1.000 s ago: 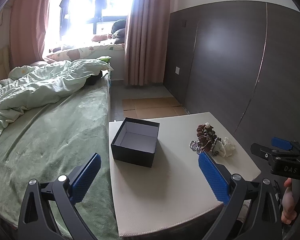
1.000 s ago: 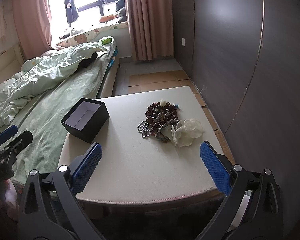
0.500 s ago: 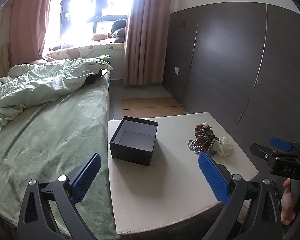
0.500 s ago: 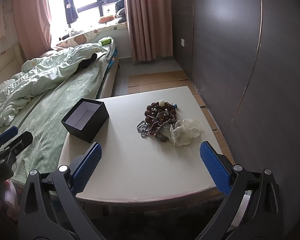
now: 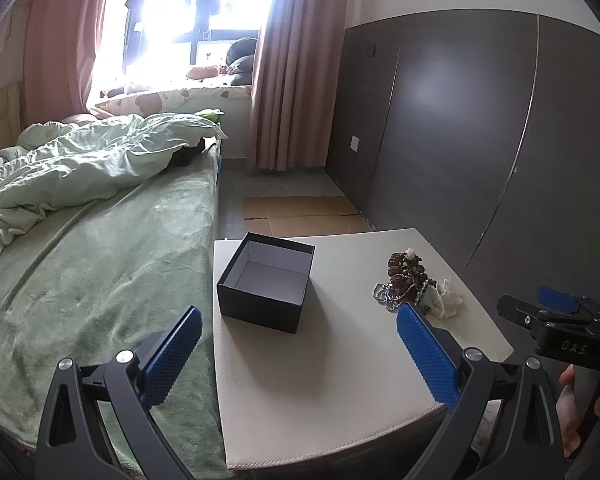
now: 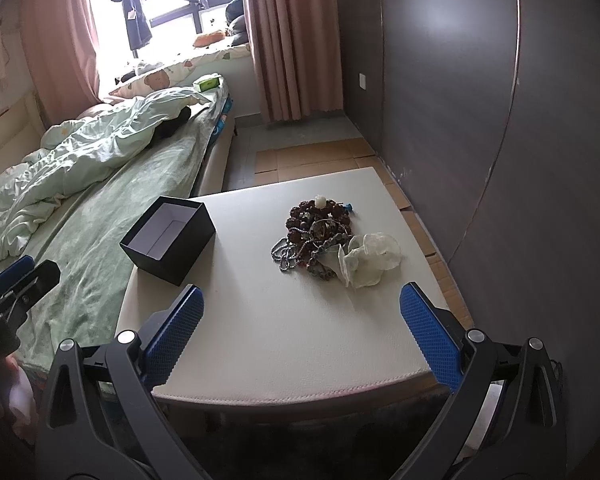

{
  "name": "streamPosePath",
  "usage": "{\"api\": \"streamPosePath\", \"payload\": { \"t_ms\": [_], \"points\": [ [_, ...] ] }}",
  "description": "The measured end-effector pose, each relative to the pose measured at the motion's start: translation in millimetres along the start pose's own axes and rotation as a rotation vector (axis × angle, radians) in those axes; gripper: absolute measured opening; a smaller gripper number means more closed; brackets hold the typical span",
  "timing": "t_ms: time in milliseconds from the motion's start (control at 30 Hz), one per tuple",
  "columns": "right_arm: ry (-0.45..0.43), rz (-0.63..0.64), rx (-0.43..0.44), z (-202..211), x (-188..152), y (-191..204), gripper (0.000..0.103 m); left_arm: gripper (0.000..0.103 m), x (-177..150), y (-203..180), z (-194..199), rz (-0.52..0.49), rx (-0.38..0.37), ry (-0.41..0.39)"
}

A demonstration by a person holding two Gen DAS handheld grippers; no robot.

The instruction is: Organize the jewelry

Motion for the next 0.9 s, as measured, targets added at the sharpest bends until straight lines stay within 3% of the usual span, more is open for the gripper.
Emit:
{"api": "streamPosePath", "payload": {
  "t_ms": [200,367,633,700,767,900],
  "points": [
    [0.014,-0.052,0.020,-9,6,-11,0.098,0.095,8,-11,-14,0.008,-0.028,0.001],
    [0.017,-0.102,-0.029,-21,16,-32,0.098,0.087,14,-27,-37,-0.007,-0.067,0.024],
    [0.069,-0.277,0.033,-54,26,-77,0.098,0.073,17,-51,-82,-0.037,-0.139,0.094],
    [0.084,-0.348,0.058,-62,26,-91,0.094,0.070,17,-56,-91,-0.036,-0.156,0.105],
    [0.115,-0.415,0.071,-74,23,-104,0.078,0.065,16,-64,-102,-0.039,-0.171,0.121],
    [0.186,-0.535,0.105,-101,16,-121,0.073,0.059,13,-81,-125,-0.053,-0.190,0.148]
  ]
}}
Point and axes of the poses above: each gripper's, at about its wrist camera, not at the fingertips, and z roughly against the way its jaws point, y to its left, x to its top, the point moved 3 cm from there along -z, roughly the way its jaws point, and after that the axes turned 9 degrees about x, right-handed, at the moved point
